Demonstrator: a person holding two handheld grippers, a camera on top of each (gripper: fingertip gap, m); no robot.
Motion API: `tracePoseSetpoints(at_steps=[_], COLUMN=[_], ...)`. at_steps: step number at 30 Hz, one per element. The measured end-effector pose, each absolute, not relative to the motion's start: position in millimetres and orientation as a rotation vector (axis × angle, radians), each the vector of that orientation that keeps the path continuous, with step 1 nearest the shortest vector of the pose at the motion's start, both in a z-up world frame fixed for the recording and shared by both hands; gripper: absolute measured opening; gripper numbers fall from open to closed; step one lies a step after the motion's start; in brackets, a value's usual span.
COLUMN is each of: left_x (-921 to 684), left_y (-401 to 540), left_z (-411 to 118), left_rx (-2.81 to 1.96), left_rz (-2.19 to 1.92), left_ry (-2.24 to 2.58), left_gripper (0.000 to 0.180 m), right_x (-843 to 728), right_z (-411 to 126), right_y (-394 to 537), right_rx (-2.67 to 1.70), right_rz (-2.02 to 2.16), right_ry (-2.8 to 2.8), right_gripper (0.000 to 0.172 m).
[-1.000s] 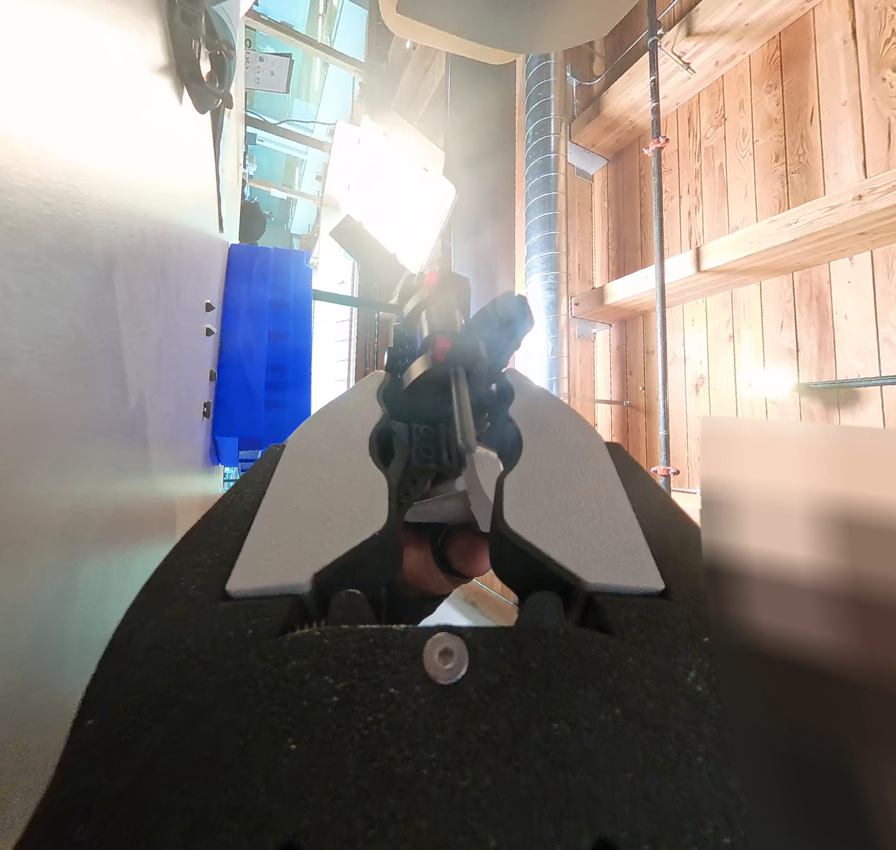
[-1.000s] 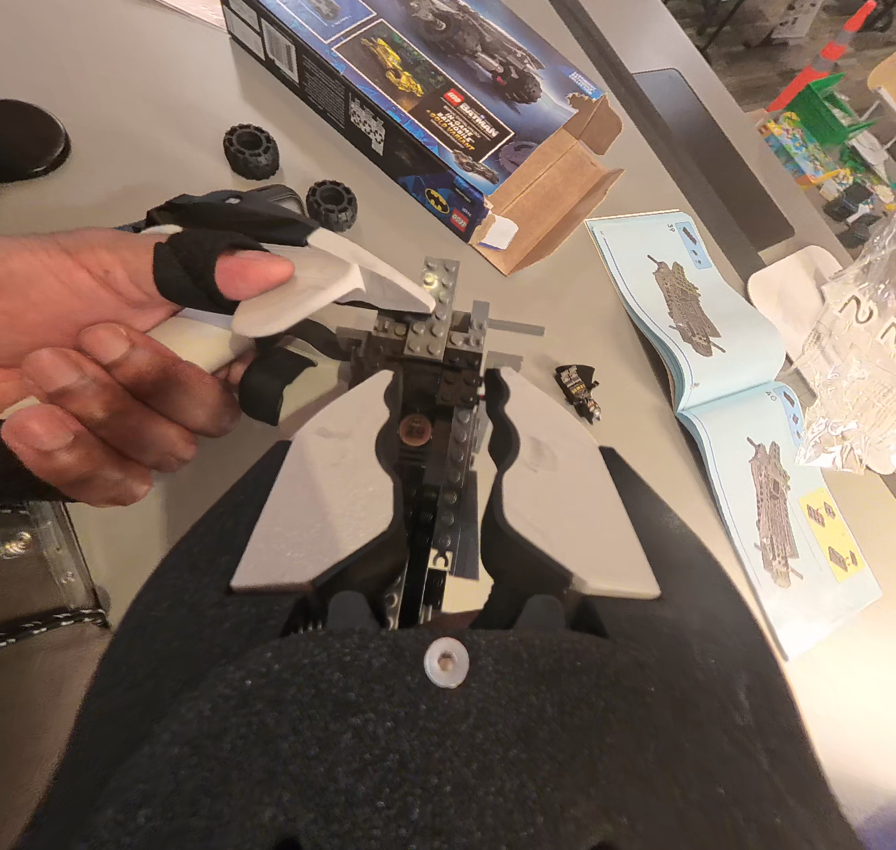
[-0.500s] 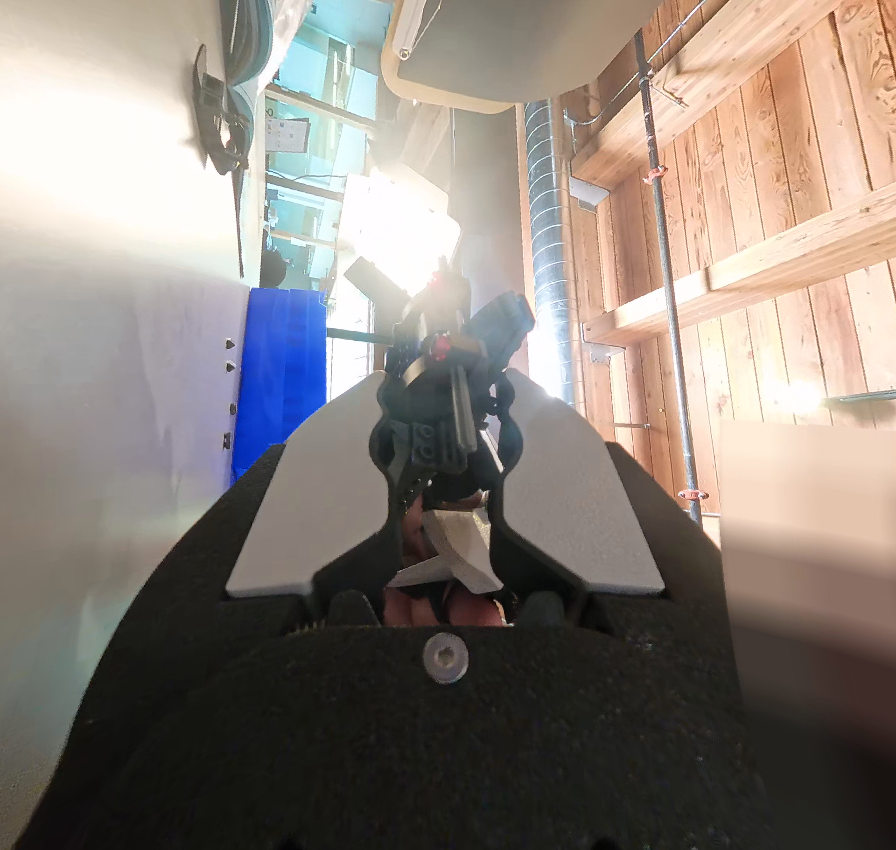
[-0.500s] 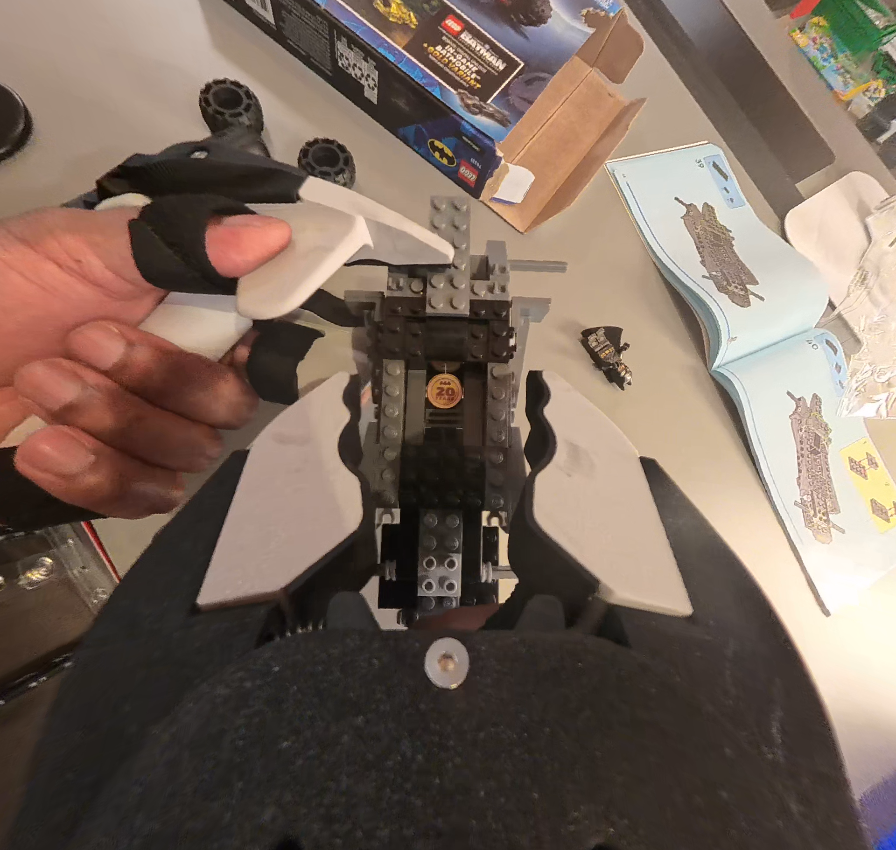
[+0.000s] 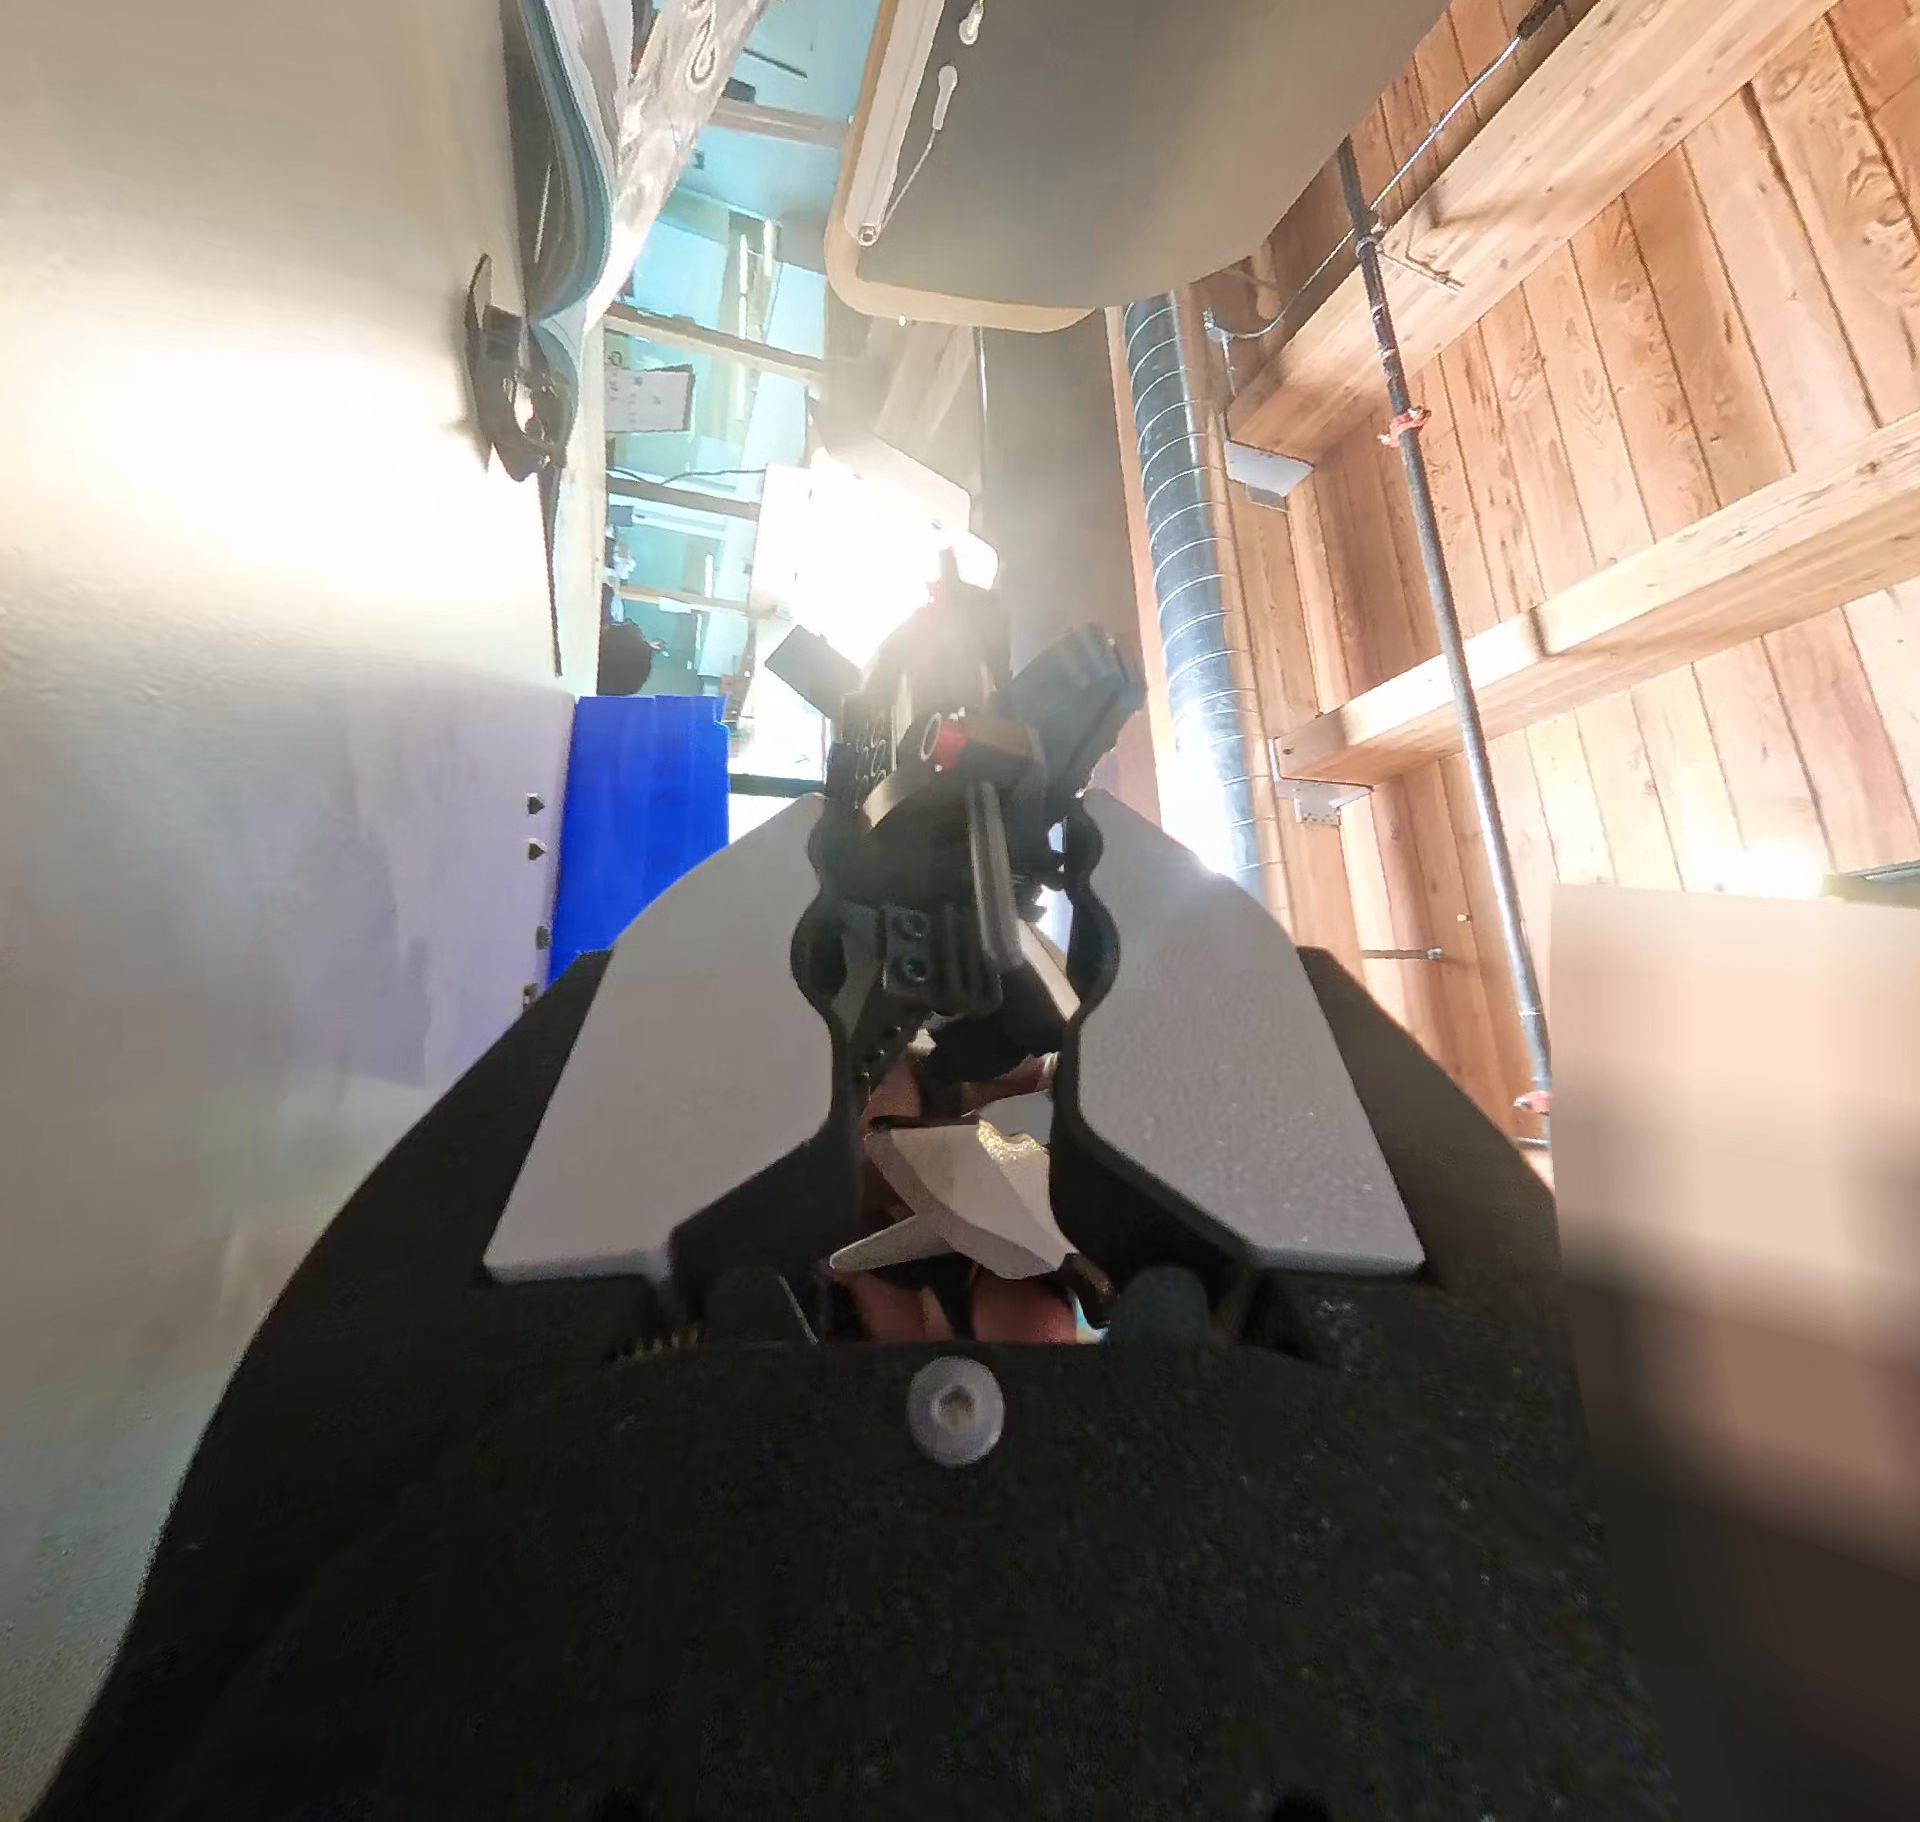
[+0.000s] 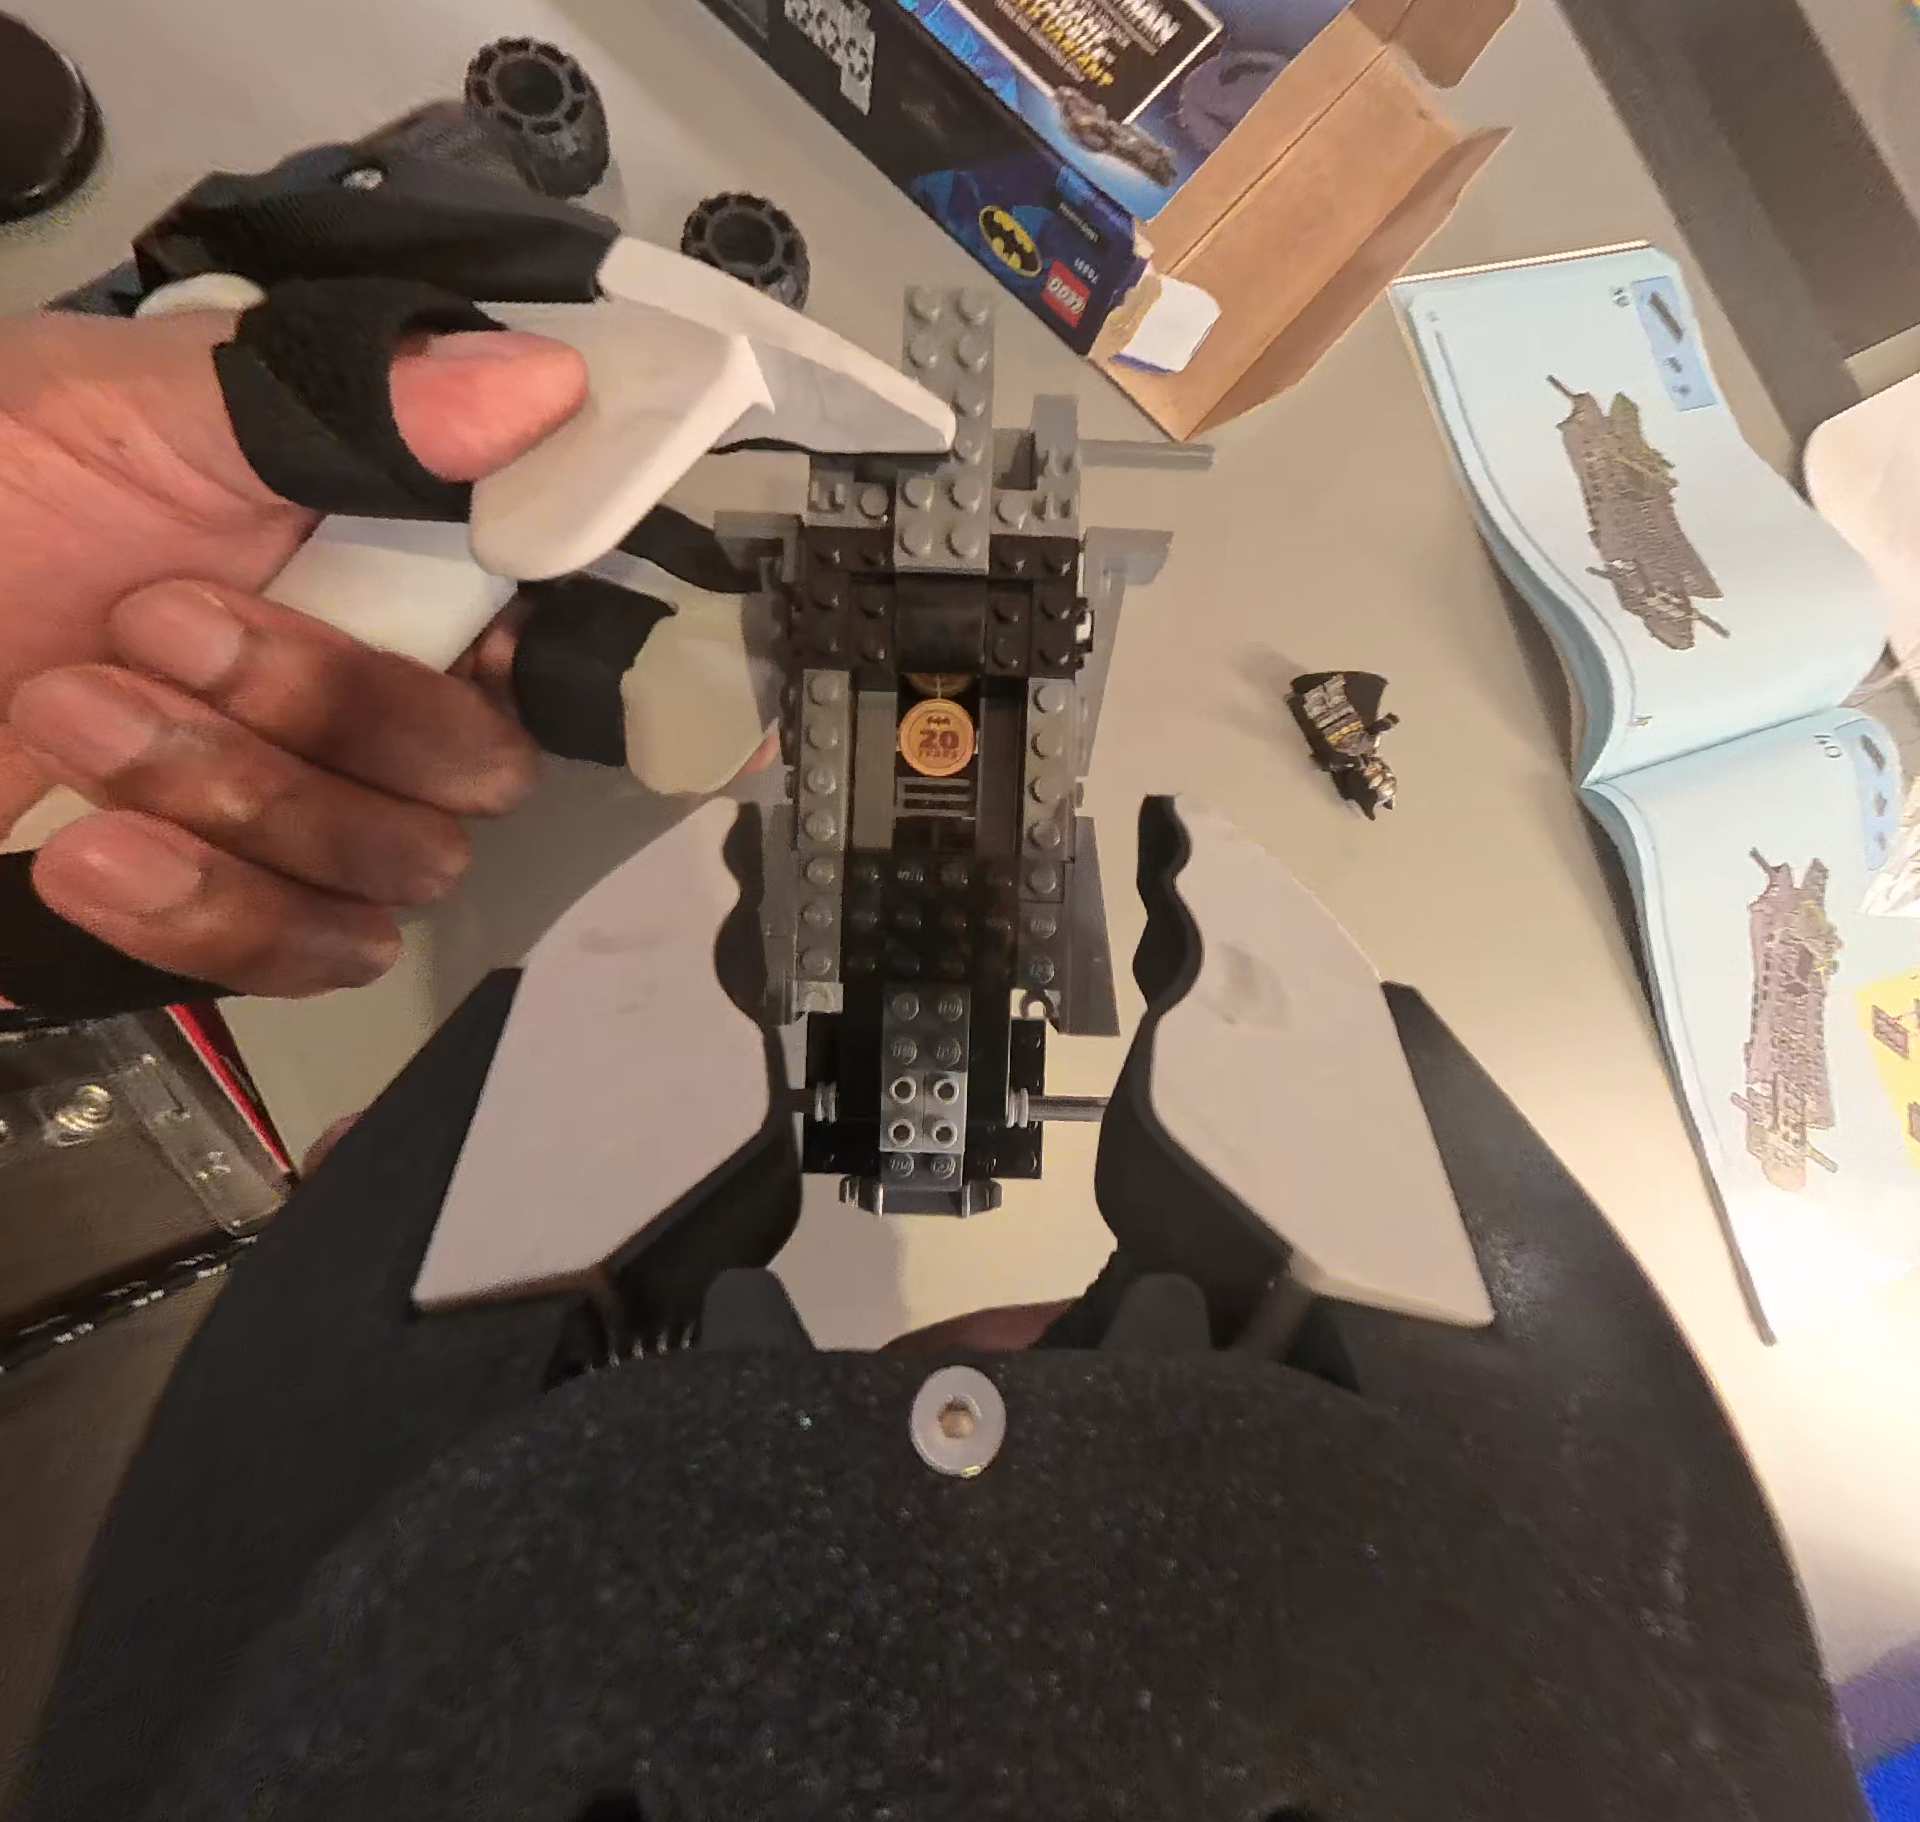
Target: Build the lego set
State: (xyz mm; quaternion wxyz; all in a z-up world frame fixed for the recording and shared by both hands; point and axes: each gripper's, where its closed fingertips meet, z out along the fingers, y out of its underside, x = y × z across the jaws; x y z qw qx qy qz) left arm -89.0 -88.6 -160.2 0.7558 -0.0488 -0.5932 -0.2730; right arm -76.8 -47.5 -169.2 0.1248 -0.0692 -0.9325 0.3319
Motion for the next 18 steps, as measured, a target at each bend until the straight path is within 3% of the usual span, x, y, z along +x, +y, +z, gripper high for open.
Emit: tracePoseSetpoints(at_steps=[18], left_x=[-87.6], left_y=[-79.2], left_z=[-159.0], left_rx=[-0.131], left_rz=[-0.572], left_ry=[-1.297], left_gripper=[0.04], right_x=[-79.7], right_z=[-200.4], right_y=[-48.0], right_rx=[-0.166], right_rz=[0.718], right_ry=[-2.862], right_gripper=[0.077])
